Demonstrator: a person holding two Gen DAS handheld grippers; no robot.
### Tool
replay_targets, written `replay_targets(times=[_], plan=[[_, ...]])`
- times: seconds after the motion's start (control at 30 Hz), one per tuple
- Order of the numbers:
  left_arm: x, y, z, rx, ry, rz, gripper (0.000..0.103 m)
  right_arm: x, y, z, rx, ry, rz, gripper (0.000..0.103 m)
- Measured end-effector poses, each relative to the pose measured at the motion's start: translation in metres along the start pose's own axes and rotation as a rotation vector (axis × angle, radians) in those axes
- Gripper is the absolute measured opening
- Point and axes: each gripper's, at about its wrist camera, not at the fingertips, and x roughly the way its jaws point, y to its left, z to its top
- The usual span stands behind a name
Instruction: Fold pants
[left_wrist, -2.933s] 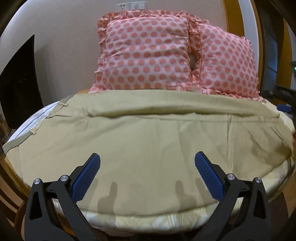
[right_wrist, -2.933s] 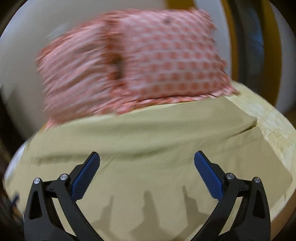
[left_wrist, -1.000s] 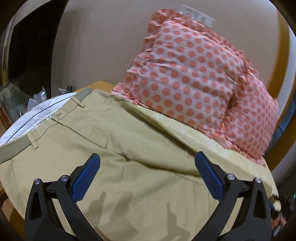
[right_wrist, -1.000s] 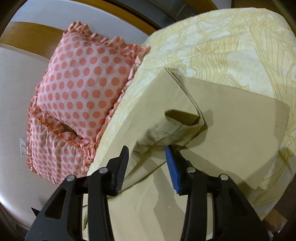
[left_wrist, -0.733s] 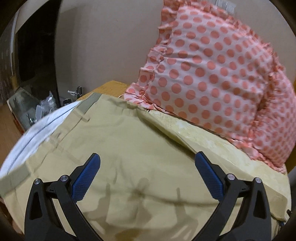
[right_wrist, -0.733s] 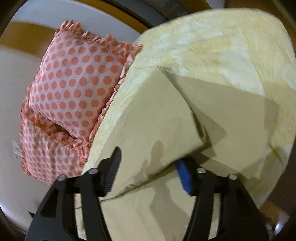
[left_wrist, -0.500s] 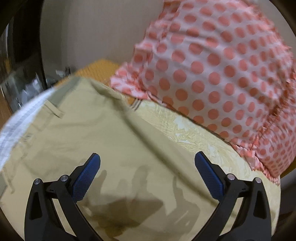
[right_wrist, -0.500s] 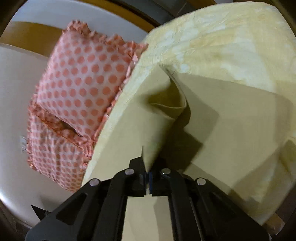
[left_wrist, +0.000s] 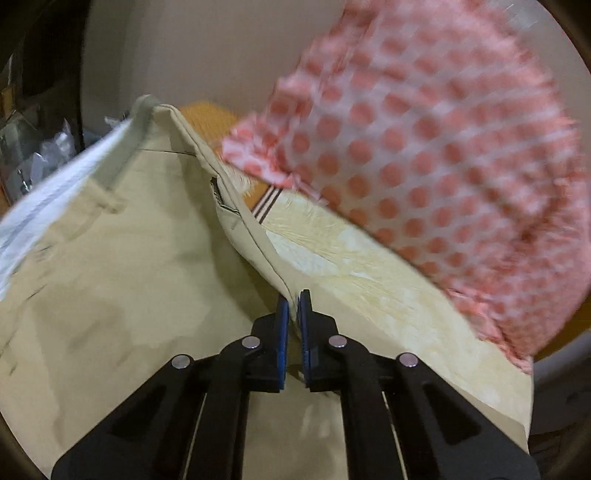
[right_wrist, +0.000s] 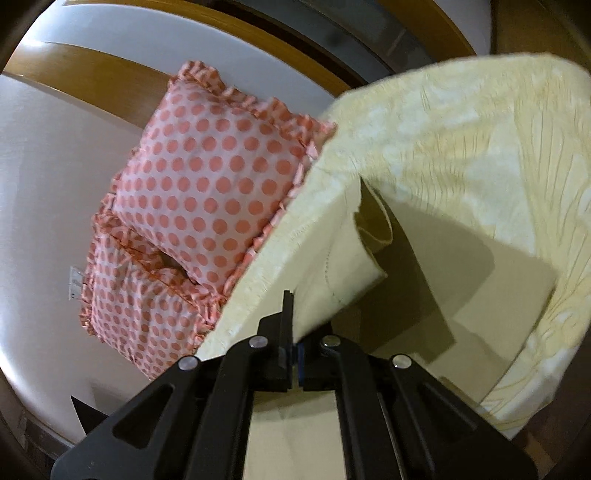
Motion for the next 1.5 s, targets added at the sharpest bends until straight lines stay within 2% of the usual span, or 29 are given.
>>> replay_targets(times=[0.1, 0.17, 0.23, 0.33, 0.43, 0.63, 0.73, 0.83, 1.03, 1.07, 1.13, 1.17, 1.2, 1.27, 1.33, 1.37, 1.4, 1.5], plan=[[-0.08, 0.027, -0.052, -0.013, -0.087, -0.06, 0.006, -0.017, -0.011, 0.006, 0.011, -0.035, -0.008, 0.001], [-0.109, 0.045, -0.09, -0.029, -0.099, -0.06, 0.005, -0.024, -0.022, 0.008, 0.031, -0.047, -0.028, 0.001], [-0.125, 0.064, -0.139, -0.06, -0.082, -0.023, 0.005, -0.025, -0.031, 0.006, 0.044, -0.043, -0.059, 0.001], [-0.124, 0.084, -0.176, -0.13, -0.044, 0.004, 0.005, -0.021, -0.045, 0.003, 0.074, -0.023, -0.09, 0.001], [-0.122, 0.09, -0.188, -0.154, -0.042, 0.008, 0.005, -0.021, -0.053, 0.001, 0.088, -0.012, -0.091, 0.001], [-0.122, 0.084, -0.186, -0.137, -0.055, 0.025, 0.007, -0.018, -0.056, 0.001, 0.077, 0.014, -0.113, 0.001], [-0.128, 0.084, -0.188, -0.121, -0.072, 0.015, 0.006, -0.027, -0.047, 0.002, 0.055, 0.001, -0.097, 0.001], [-0.142, 0.086, -0.193, -0.107, -0.106, -0.012, 0.005, -0.039, -0.041, 0.001, 0.008, -0.005, -0.13, 0.001], [-0.147, 0.083, -0.212, -0.057, -0.104, 0.03, 0.003, -0.036, -0.054, -0.004, 0.035, 0.028, -0.179, 0.002], [-0.145, 0.085, -0.213, -0.056, -0.1, 0.032, 0.003, -0.036, -0.053, -0.006, 0.029, 0.036, -0.203, 0.008], [-0.143, 0.088, -0.216, -0.049, -0.089, 0.026, 0.005, -0.043, -0.05, -0.008, 0.02, 0.031, -0.194, 0.018], [-0.145, 0.089, -0.217, -0.046, -0.091, 0.023, 0.008, -0.048, -0.046, -0.008, 0.006, 0.012, -0.2, 0.033], [-0.149, 0.09, -0.218, -0.04, -0.098, 0.021, 0.012, -0.055, -0.042, -0.009, -0.022, -0.019, -0.221, 0.045], [-0.161, 0.09, -0.222, -0.012, -0.128, 0.03, 0.019, -0.067, -0.031, -0.012, -0.099, -0.09, -0.285, 0.054], [-0.172, 0.091, -0.224, 0.005, -0.179, 0.11, 0.043, -0.072, -0.028, -0.014, -0.127, -0.11, -0.297, 0.054], [-0.179, 0.093, -0.225, 0.009, -0.215, 0.148, 0.065, -0.073, -0.031, -0.017, -0.11, -0.094, -0.263, 0.052], [-0.191, 0.096, -0.226, -0.001, -0.283, 0.186, 0.072, -0.072, -0.032, -0.019, -0.098, -0.077, -0.237, 0.051], [-0.209, 0.101, -0.223, -0.027, -0.389, 0.208, 0.072, -0.071, -0.035, -0.028, -0.079, -0.029, -0.216, 0.051]])
